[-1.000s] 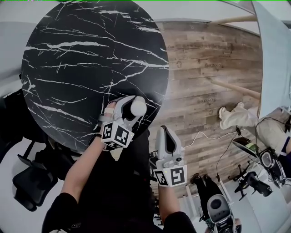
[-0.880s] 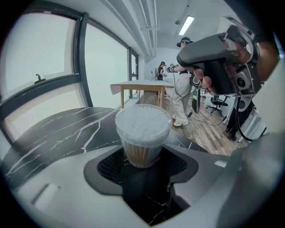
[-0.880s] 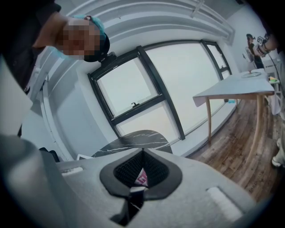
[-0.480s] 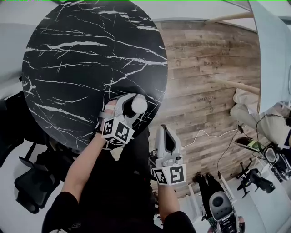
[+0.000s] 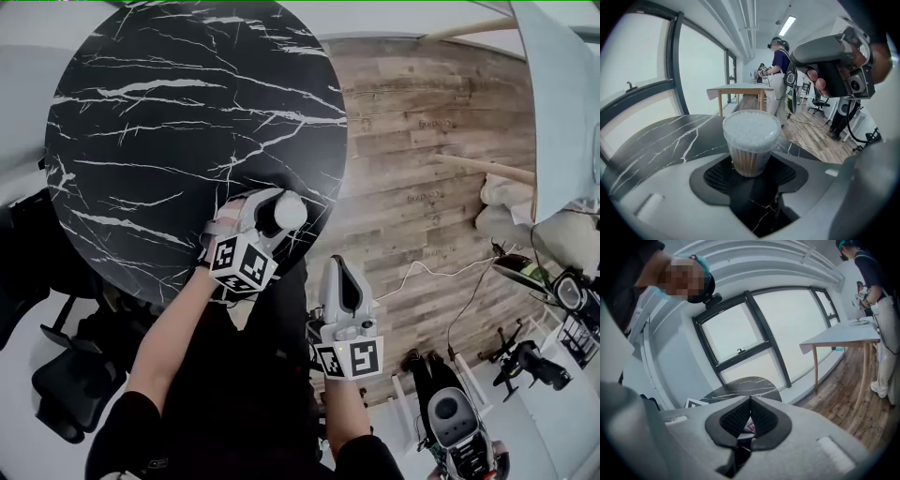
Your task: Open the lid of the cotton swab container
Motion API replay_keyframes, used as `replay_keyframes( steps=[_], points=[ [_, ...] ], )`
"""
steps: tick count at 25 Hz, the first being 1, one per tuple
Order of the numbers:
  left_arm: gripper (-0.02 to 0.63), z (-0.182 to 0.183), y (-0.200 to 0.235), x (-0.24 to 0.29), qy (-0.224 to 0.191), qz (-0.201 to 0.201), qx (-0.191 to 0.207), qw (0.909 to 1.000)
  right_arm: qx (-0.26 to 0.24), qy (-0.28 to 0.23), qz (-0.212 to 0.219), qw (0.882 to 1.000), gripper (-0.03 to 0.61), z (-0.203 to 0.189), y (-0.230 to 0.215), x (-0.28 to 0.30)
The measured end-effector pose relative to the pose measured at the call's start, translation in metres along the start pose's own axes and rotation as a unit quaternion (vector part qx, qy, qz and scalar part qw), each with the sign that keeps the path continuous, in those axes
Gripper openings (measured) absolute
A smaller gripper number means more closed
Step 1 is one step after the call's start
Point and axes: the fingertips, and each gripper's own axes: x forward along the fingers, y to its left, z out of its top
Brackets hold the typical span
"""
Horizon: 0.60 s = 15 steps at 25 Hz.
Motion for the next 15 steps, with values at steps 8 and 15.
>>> replay_keyframes(
  steps=[8, 15],
  points=[
    [0.249, 0.004, -0.016, -0.019, 0.0, -0.023, 0.027, 0.9994, -0.003, -0.009, -0.007, 1.0, -0.002, -0.002, 0.013, -0.013],
    [0.249, 0.007, -0.026, -0.047, -0.003, -0.039, 0.035, 0.9986, -0.004, -0.017, -0.013, 1.0, -0.002, -0.006, 0.037, -0.027]
  ],
)
